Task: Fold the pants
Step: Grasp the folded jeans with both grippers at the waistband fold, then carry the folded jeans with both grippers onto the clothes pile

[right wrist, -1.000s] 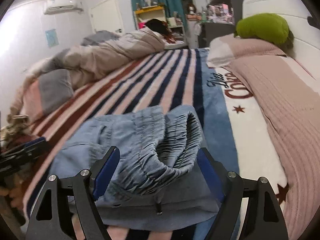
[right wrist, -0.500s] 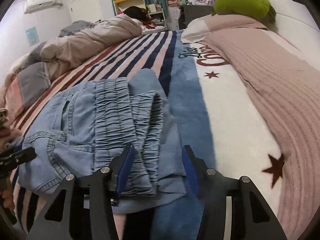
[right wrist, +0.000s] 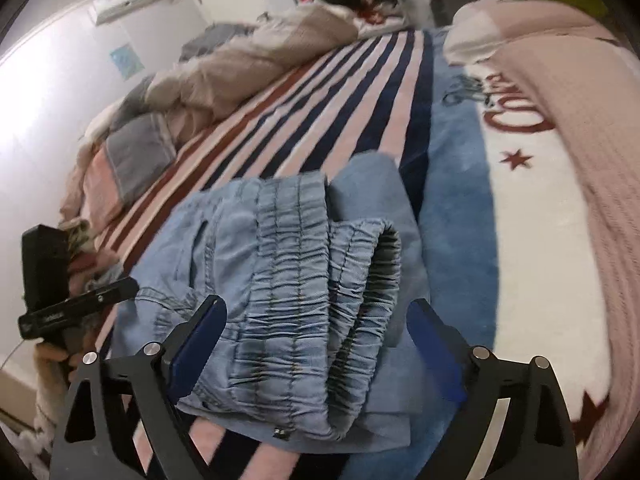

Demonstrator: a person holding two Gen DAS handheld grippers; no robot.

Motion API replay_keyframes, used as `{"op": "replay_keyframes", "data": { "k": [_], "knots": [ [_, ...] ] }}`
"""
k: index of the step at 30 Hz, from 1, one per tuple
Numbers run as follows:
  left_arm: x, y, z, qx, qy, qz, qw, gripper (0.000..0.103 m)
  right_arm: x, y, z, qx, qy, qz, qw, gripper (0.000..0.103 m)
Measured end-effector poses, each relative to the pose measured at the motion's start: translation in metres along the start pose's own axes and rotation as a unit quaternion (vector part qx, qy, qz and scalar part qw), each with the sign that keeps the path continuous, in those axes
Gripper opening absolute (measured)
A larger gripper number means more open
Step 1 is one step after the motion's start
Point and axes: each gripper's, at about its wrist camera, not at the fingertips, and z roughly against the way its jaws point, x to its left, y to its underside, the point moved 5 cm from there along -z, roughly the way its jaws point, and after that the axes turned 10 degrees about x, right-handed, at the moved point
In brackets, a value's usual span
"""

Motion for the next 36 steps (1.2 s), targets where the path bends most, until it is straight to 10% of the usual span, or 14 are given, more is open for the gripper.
{"op": "replay_keyframes", "data": {
  "k": [10, 21, 36],
  "knots": [
    [-0.005, 0.007, -0.034, 0.039, 0.035, 0.0, 0.9986, 0.061, -0.021, 0.006, -0.03, 0.046, -0.057, 0.003, 0.997, 0.094],
    [-0.02, 0.008, -0.02, 0.012, 0.008, -0.026, 0.9995, 0.029, 0.0, 0.01, -0.009, 0.005, -0.05, 0.04, 0.998, 0.031],
    [-0.037, 0.006, 0.1, -0.078, -0.034, -0.08, 0.9931, 0.024, 0.092, 0.006, 0.051, -0.055, -0.067, 0.076, 0.993, 0.024]
  ]
}}
